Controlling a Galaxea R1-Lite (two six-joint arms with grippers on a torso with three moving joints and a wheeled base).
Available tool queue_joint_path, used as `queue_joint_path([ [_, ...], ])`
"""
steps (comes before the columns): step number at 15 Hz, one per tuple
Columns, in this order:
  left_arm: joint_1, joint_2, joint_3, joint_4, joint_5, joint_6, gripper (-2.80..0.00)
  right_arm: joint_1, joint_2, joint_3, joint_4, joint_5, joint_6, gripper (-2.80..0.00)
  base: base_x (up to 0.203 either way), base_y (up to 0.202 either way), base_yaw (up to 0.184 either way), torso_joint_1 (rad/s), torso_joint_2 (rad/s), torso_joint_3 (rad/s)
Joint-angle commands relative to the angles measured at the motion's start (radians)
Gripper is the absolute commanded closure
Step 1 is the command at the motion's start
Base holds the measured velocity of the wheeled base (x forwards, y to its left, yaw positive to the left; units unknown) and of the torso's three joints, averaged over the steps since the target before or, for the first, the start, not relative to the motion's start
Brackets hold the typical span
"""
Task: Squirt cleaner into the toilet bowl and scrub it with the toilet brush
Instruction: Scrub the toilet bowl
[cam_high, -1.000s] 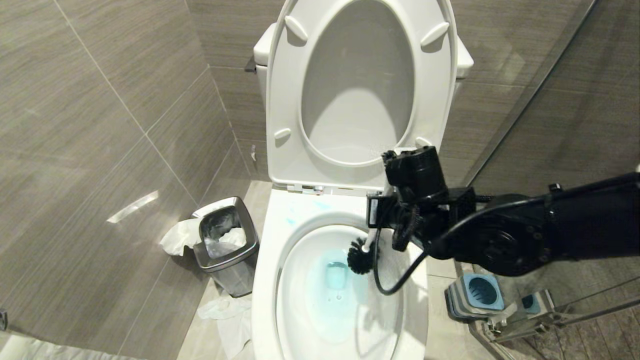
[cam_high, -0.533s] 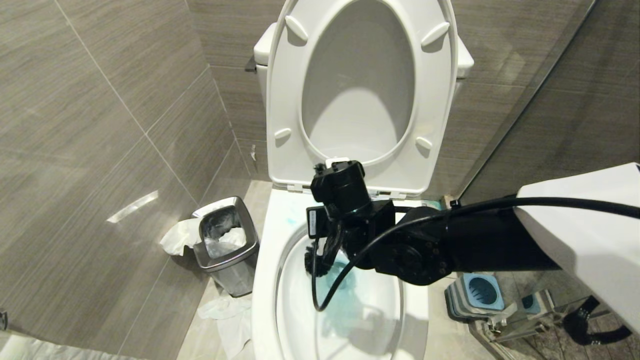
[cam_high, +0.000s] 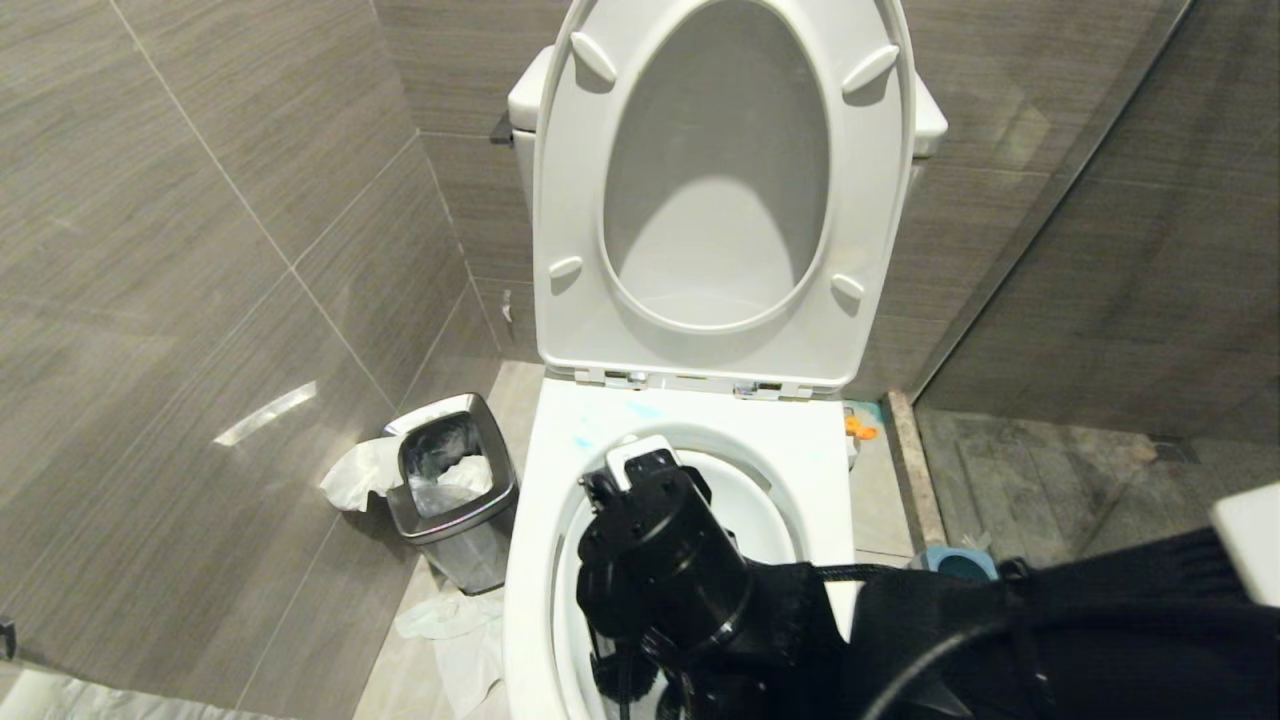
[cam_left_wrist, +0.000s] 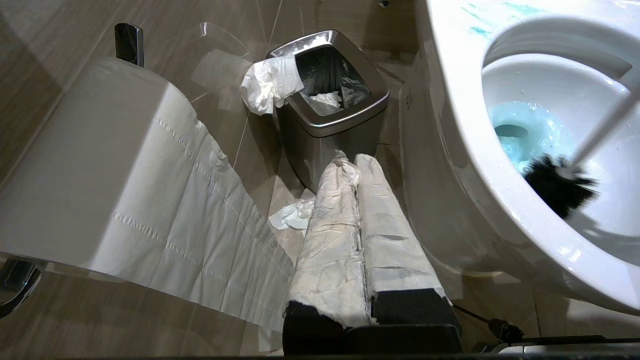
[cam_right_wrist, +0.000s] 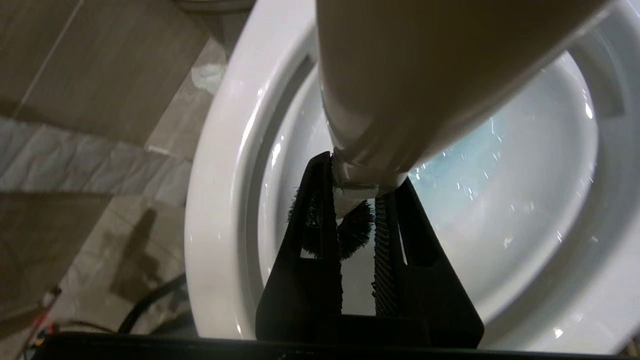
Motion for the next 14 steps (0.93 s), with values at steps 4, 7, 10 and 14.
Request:
queue_joint_path([
  [4, 0.000, 0.002, 0.003, 0.000, 0.000, 0.000, 0.00, -0.005, -0.319, 0.310, -0.001, -0.017, 0.025, 0.00, 0.000, 0.000, 0.000, 0.000, 0.00, 0.000],
  [7, 0.000, 0.002, 0.003, 0.000, 0.000, 0.000, 0.00, -0.076, -0.360, 0.348, -0.002, -0.019, 0.026, 0.00, 0.000, 0.000, 0.000, 0.000, 0.00, 0.000],
  [10, 0.000, 0.002, 0.003, 0.000, 0.000, 0.000, 0.00, -0.098, -0.289, 0.223, -0.002, -0.019, 0.021, 0.00, 0.000, 0.000, 0.000, 0.000, 0.00, 0.000],
  [14, 0.000, 0.002, 0.003, 0.000, 0.000, 0.001, 0.00, -0.174, -0.092, 0.033, -0.002, -0.015, -0.040, 0.00, 0.000, 0.000, 0.000, 0.000, 0.00, 0.000],
])
